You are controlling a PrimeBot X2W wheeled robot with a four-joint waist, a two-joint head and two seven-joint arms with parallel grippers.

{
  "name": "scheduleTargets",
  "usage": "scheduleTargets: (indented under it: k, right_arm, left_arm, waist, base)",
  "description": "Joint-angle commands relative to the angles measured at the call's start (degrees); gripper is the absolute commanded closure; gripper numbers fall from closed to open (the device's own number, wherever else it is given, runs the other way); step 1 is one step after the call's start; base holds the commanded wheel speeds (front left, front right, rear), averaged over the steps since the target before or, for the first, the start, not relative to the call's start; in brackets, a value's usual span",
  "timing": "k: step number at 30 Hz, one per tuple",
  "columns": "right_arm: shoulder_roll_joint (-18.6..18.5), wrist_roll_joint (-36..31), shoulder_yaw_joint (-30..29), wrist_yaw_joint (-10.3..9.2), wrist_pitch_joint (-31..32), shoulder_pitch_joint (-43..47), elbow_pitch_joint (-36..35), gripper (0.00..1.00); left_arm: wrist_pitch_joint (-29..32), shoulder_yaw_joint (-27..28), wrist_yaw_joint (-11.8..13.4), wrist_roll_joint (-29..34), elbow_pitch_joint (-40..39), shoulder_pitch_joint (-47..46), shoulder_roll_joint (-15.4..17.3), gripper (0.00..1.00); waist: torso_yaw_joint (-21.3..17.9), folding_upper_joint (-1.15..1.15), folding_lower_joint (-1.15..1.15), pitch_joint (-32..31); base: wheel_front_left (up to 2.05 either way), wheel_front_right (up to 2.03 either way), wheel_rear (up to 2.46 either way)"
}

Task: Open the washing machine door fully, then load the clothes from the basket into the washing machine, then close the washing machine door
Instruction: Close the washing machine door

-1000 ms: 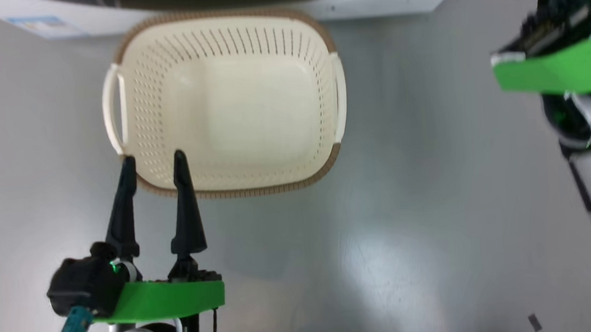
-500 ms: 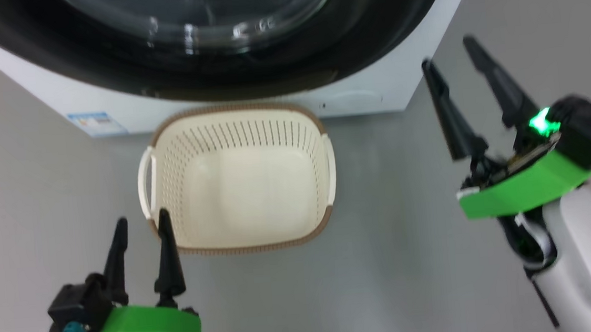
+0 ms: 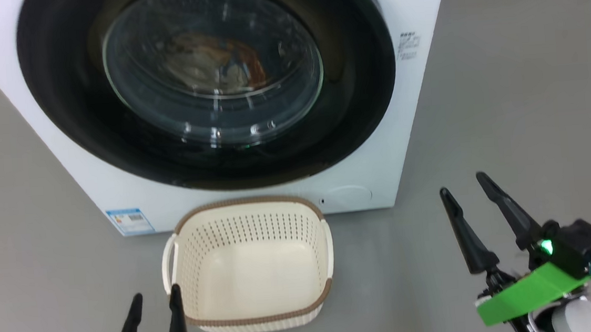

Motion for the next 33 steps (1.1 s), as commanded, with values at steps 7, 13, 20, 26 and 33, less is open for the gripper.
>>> scheduleTargets:
  k: [7,13,20,26,33]
  right_arm:
    - [1.7,-2.3,-1.4,-0.38,-0.3,6.5,-3.4,0.0]
    - [3.4,-3.7,-3.9,-0.38,-0.3,10.1,-3.8,0.0]
    - [4.1,-4.5,-5.7,-0.38,-0.3,12.2,-3.2,0.0]
    - [4.6,-5.3,-6.8,-0.38,-0.3,13.5,-1.2,0.0]
    - [4.9,-5.6,-7.5,-0.38,-0.3,14.3,1.5,0.0]
  left_arm:
    - [-0.4,1.7,-1.0,0.4,0.2,1.3,0.6,0.0]
    - [-0.4,1.9,-1.7,1.3,1.1,2.3,0.6,0.0]
    - [-0.4,2.5,-2.3,1.9,1.6,2.9,0.6,0.0]
    - [-0.4,4.2,-2.6,2.9,0.6,4.1,0.6,0.0]
    - [-0.4,5.2,-2.9,4.0,0.0,5.5,0.6,0.0]
  waist:
    - [-1.4,0.0,0.0,-6.0]
    - [-2.3,0.0,0.0,-6.6]
    - [-3.2,0.0,0.0,-7.0]
    - [-4.0,0.0,0.0,-7.7]
    - [-4.0,0.0,0.0,-8.1]
  base:
    - [0.0,0.0,0.0]
    - [0.0,0.0,0.0]
    - [0.0,0.0,0.0]
    - [0.0,0.0,0.0]
    - [0.0,0.0,0.0]
